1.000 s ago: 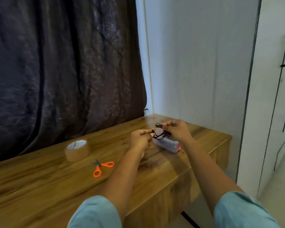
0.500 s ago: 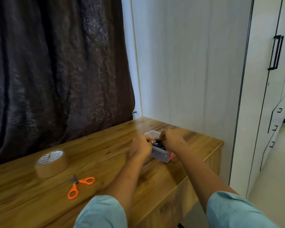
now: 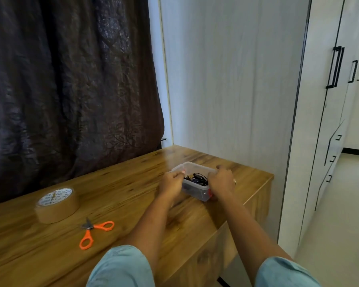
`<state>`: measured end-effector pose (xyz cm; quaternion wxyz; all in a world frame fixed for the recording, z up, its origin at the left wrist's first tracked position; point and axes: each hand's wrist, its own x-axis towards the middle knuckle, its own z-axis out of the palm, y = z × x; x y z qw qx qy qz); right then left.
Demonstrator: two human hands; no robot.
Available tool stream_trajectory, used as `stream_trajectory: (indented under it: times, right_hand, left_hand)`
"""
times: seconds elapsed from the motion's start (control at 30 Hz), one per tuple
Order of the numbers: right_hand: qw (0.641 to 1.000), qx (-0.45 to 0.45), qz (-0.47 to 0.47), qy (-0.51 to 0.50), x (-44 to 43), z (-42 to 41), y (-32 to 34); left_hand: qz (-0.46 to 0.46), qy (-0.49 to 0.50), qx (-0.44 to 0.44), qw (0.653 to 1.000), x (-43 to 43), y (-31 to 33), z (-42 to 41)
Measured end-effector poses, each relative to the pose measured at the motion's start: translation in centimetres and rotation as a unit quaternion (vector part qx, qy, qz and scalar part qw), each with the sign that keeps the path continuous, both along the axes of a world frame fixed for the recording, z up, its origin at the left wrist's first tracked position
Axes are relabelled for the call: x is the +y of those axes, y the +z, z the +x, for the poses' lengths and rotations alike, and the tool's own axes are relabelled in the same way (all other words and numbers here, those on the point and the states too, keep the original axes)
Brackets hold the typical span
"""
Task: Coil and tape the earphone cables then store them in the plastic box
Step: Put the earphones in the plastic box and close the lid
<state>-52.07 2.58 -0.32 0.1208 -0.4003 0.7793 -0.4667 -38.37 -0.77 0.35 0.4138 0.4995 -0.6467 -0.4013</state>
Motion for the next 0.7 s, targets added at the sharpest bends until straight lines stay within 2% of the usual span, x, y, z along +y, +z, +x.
stream_trajectory:
  times: [0.07, 0.2, 0.4, 0.7]
  right_hand:
    - [0.995, -0.081, -0.053, 0.007, 0.2, 0.6, 0.0]
    - [0.982, -0.166, -0.094, 0.01, 0.6, 2.0, 1.0]
    - [0.96, -0.226, -0.139, 0.093, -0.2, 7.0, 3.8]
    - [0.92, -0.288, -0.108, 0.244, 1.1, 23.4, 5.0]
  left_hand:
    - [0.029, 0.003, 0.029, 0.999, 0.2, 0.4, 0.4]
    - [0.036, -0.001, 0.068, 0.997, 0.9, 1.4, 2.2]
    - [-0.02, 0.05, 0.073, 0.996, 3.1, 3.6, 8.9]
    - [-0.06, 0.203, 0.008, 0.977, 9.8, 5.1, 25.4]
